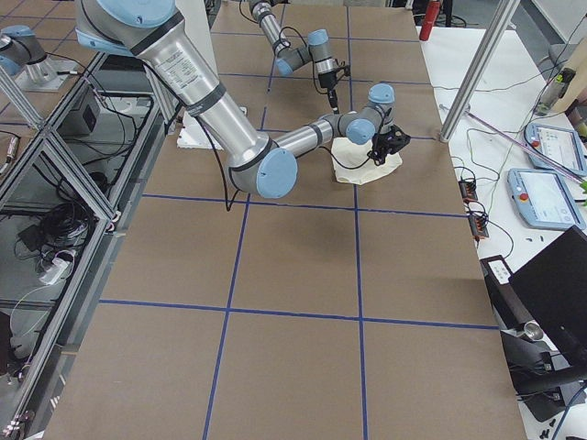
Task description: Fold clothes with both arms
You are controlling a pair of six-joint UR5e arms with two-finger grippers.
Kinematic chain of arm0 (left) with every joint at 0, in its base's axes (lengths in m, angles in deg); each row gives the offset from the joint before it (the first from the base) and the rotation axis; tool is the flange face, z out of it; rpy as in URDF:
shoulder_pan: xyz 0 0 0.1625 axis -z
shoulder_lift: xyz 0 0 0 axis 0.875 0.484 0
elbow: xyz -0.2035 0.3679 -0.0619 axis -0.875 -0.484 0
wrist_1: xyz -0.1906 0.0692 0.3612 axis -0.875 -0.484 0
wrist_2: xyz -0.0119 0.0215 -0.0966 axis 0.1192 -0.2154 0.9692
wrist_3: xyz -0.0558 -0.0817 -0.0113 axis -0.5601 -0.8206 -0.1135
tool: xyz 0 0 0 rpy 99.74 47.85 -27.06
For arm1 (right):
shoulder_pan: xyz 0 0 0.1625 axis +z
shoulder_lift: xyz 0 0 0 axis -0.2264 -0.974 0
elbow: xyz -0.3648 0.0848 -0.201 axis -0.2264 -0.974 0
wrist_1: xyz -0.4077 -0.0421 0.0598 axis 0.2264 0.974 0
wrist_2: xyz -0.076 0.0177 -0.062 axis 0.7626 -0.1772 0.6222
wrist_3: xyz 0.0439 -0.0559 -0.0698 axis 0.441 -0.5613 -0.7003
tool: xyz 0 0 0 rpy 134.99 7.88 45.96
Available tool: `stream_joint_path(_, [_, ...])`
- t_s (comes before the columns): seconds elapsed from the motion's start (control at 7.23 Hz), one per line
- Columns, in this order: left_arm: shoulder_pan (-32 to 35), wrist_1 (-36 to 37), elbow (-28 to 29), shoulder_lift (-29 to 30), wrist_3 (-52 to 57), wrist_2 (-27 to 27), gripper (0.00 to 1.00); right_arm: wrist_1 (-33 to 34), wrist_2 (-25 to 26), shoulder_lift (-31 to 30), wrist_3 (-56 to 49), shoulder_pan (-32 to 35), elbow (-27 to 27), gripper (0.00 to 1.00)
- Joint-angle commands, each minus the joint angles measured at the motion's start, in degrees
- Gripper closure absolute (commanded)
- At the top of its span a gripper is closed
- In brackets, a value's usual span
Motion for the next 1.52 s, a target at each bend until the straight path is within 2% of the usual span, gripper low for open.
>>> stream_joint_path(0.0, [-0.11, -0.18, -1.08, -0.6, -3.44, -0.29, 0.77, 0.0, 0.0, 0.0, 0.0, 0.0, 0.04, 1.0])
stream_joint_path(0.14, [-0.11, -0.18, -0.91, -0.6, -10.09, -0.47, 0.64, 0.0, 0.0, 0.0, 0.0, 0.0, 0.12, 1.0])
stream_joint_path(0.28, [-0.11, -0.09, -1.08, -1.04, -10.15, -0.64, 0.65, 0.0, 0.0, 0.0, 0.0, 0.0, 0.21, 1.0])
stream_joint_path(0.41, [-0.11, -2.44, -1.17, -1.74, -5.46, -2.65, 0.67, 0.0, 0.0, 0.0, -0.08, 0.09, 0.21, 1.0])
stream_joint_path(0.55, [-0.11, -4.38, -1.17, -2.01, 4.16, -5.36, 0.68, 0.0, 0.0, 0.0, -0.08, 0.09, 0.3, 1.0])
stream_joint_path(1.11, [-0.98, -9.58, -0.74, -3.06, 26.98, -6.1, 0.67, 0.0, 0.0, 0.09, 0.0, 0.09, 0.39, 1.0])
stream_joint_path(1.38, [-1.33, -11.25, 0.31, -2.19, 35.16, -5.75, 0.6, 0.0, 0.0, 0.09, 0.09, 0.09, 0.47, 1.0])
